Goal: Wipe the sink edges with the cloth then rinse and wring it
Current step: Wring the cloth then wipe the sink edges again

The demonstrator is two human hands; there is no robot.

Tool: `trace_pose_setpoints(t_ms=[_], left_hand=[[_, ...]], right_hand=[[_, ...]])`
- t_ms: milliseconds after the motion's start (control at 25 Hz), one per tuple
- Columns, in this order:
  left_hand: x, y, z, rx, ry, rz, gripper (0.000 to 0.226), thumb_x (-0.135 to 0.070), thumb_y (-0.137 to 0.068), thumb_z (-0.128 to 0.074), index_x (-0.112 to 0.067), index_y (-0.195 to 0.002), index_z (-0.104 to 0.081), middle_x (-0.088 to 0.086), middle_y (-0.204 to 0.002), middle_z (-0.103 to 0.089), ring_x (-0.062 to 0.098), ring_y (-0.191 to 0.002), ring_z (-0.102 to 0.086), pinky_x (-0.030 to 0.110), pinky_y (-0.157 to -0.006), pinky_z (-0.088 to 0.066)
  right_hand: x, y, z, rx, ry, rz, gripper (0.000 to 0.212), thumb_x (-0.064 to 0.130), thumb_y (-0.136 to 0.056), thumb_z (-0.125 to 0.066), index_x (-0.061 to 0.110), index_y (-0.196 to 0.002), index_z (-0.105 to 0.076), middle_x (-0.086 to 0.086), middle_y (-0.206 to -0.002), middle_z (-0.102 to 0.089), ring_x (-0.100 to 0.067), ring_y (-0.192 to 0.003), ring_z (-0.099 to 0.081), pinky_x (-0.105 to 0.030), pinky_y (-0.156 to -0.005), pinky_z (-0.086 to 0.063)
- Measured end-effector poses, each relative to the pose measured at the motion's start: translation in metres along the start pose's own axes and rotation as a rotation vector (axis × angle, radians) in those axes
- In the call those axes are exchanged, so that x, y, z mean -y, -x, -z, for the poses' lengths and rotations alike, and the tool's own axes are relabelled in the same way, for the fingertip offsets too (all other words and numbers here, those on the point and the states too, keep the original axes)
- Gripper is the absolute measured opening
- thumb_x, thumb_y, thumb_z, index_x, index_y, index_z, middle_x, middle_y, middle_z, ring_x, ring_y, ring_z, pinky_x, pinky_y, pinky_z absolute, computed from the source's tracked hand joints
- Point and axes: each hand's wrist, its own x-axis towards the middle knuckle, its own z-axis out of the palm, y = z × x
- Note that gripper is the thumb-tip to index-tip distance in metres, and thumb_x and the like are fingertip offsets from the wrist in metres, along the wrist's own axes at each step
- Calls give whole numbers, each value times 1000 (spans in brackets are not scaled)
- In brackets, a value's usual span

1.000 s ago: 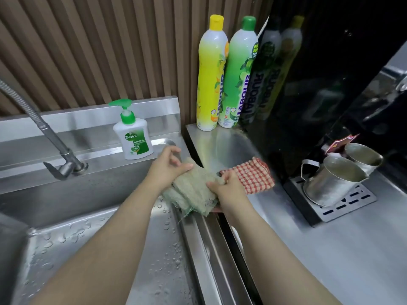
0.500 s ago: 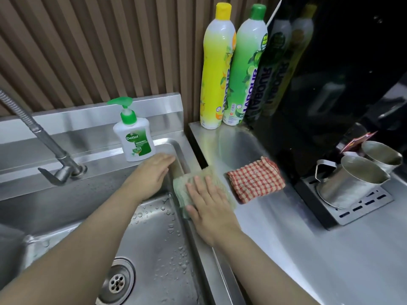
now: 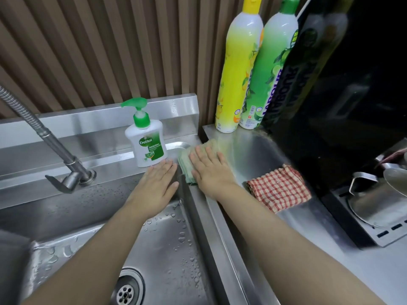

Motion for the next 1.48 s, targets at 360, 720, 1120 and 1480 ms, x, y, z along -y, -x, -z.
trace_pose_setpoints(t_ms=[360,720,1120,1480], left_hand=[[0,2,5,57,232,13,53,-42,-99,-17,-19,-147,-14,-5,-155,-5,1,-139,5,27,-116,6],[-45,13,1,35,311,-320,67,-56,-90,-13,-18,-143,-33,-1,-152,-27,12,-142,-13,40,-117,-11],[-68,23,-3,126,288,-482,79,-66,-86,-1,-21,-141,-36,-14,-146,-24,2,-139,-12,29,-115,-3],[-89,33,11,143,317,-411,66,-53,-89,-18,-17,-139,-40,2,-151,-31,8,-141,-13,30,-113,4]], right_hand=[[9,-18,6,102,47,-63,53,35,-101,-19,26,-150,-2,-4,-158,16,-27,-143,19,-44,-115,9],[21,268,-31,-128,-25,-8,47,46,-98,-23,32,-137,-46,0,-148,-40,-35,-136,-35,-48,-103,-27],[35,292,-31,-105,3,-133,48,45,-97,-25,28,-136,-49,-1,-146,-43,-34,-135,-37,-49,-104,-28],[22,269,-21,-60,-182,-128,65,52,-95,-5,21,-142,-38,-3,-150,-36,-25,-140,-27,-41,-114,-20]])
